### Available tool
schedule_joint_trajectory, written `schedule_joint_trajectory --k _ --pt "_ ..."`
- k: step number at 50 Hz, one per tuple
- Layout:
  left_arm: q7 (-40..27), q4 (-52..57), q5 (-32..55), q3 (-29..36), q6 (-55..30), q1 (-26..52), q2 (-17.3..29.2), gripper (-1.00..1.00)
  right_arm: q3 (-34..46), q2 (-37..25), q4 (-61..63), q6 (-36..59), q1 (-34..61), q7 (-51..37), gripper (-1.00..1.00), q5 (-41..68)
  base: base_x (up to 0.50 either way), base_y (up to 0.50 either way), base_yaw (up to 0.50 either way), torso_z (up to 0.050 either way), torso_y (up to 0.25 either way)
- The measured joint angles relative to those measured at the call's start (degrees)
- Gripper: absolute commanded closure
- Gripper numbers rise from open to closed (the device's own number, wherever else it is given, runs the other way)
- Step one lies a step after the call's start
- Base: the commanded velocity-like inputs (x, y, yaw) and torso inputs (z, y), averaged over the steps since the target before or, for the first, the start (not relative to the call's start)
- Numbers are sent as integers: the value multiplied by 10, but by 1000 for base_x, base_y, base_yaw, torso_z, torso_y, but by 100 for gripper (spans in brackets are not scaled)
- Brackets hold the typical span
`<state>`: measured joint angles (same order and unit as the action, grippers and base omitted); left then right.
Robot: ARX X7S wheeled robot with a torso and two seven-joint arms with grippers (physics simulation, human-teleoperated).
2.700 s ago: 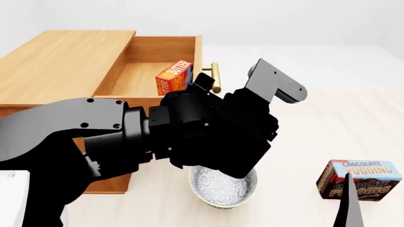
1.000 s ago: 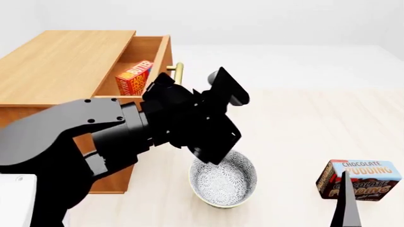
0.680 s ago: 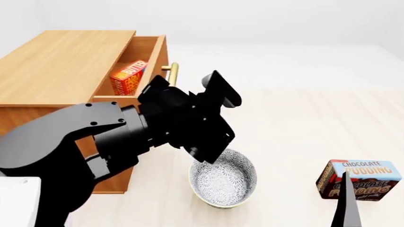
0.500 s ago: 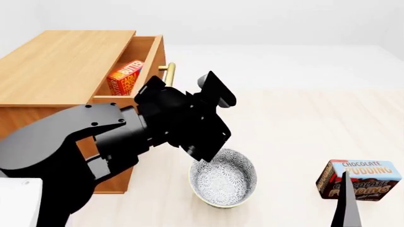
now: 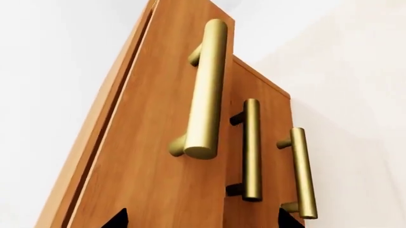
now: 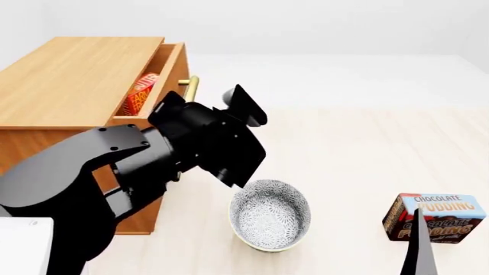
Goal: Put the butter at the back in the top drawer of the cabinet and close it.
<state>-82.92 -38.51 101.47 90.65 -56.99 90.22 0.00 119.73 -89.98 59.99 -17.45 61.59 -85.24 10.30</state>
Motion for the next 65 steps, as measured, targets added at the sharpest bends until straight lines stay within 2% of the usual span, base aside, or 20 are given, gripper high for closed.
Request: schedule_joint_trajectory --k 49,65 --pt "18 -117 -65 -4 -25 -11 0 -100 -2 0 0 2 -1 2 -100 -3 0 0 0 0 0" --pt "26 -122 -97 -42 -46 -14 0 -100 -6 2 0 4 -3 4 -100 0 5 5 6 0 0"
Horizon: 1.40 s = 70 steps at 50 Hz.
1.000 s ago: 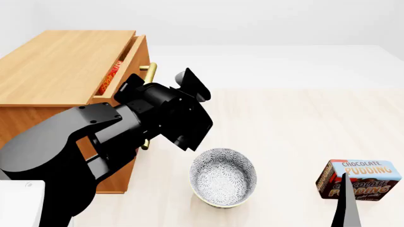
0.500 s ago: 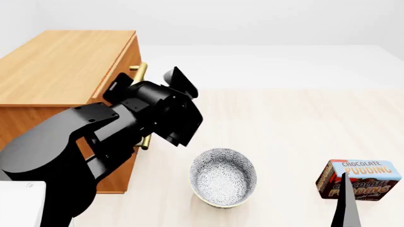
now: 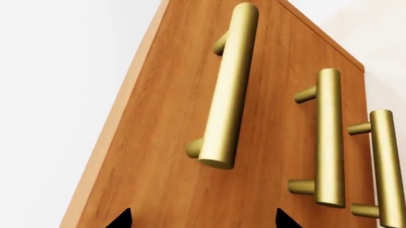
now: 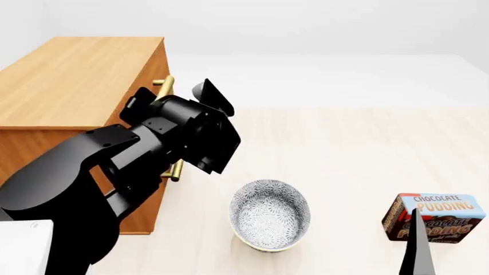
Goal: Put the butter at the back in the top drawer of the cabinet and close it.
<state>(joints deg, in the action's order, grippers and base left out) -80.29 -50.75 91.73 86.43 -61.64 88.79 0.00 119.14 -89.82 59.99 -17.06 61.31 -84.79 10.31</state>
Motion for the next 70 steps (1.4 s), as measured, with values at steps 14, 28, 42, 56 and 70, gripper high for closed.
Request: schedule_joint_trajectory --k 14,28,42,56,70 --pt "-3 0 -7 -4 -1 -2 0 -100 0 0 0 1 -1 1 -100 -3 3 6 7 0 0" --pt "-33 18 20 20 6 8 0 -100 4 -1 0 -1 -2 -2 -100 -8 1 2 3 0 0" --pt "-78 93 64 42 9 26 0 -100 6 -2 0 -2 -3 -5 -100 -13 0 0 0 0 0" --pt "-92 168 112 64 30 45 0 -100 13 -2 0 -3 -11 -13 -100 -28 0 0 0 0 0" --pt "-95 276 166 95 104 88 6 -100 17 -2 0 -5 -15 -17 -100 -33 0 0 0 0 0"
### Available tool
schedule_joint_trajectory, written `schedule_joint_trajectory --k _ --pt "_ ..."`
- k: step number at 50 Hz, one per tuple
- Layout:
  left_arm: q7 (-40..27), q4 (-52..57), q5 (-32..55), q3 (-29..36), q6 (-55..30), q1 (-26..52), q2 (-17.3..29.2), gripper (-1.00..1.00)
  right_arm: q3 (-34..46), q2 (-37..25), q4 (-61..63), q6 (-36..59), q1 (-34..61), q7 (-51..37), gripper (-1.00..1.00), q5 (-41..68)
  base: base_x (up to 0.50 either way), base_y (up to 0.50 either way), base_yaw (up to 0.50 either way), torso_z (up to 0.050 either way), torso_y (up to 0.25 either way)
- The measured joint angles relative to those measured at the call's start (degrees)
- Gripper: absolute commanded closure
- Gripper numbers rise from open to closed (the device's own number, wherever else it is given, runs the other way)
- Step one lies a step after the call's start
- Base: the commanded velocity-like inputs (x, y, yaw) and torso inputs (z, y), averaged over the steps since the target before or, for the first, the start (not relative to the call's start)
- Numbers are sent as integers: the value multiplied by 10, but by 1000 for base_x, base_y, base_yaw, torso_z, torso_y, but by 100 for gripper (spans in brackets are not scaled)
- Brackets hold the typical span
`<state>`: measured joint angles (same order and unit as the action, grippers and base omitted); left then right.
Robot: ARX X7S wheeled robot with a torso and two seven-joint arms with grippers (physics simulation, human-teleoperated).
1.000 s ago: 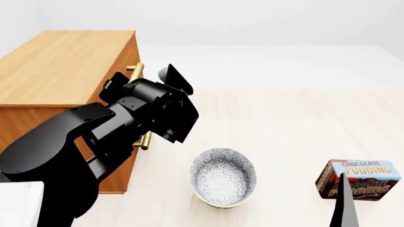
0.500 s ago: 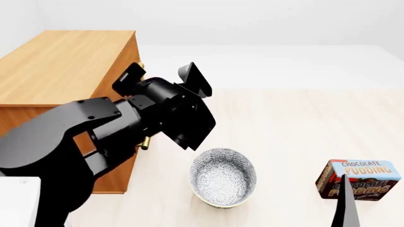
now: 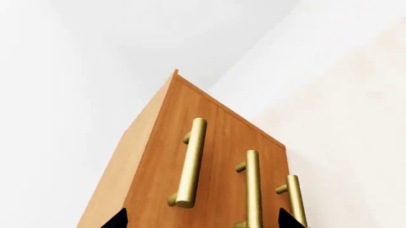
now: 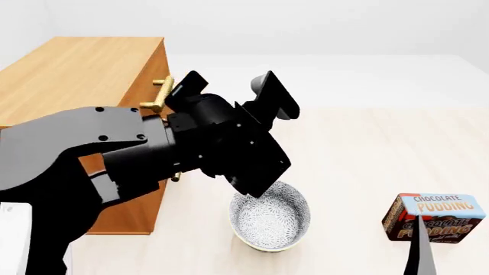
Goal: Put the butter at the back in the top drawer of the cabinet and close it.
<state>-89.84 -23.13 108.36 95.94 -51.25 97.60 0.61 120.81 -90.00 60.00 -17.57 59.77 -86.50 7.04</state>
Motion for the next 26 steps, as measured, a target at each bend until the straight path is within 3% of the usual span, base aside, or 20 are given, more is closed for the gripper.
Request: schedule_joint_trajectory --k 15,26 --pt "1 271 72 113 237 125 80 -100 -12 0 0 -2 11 19 -100 28 0 0 0 0 0" --pt "7 462 80 137 356 206 179 -100 -34 0 0 -1 32 52 -100 72 0 0 0 0 0"
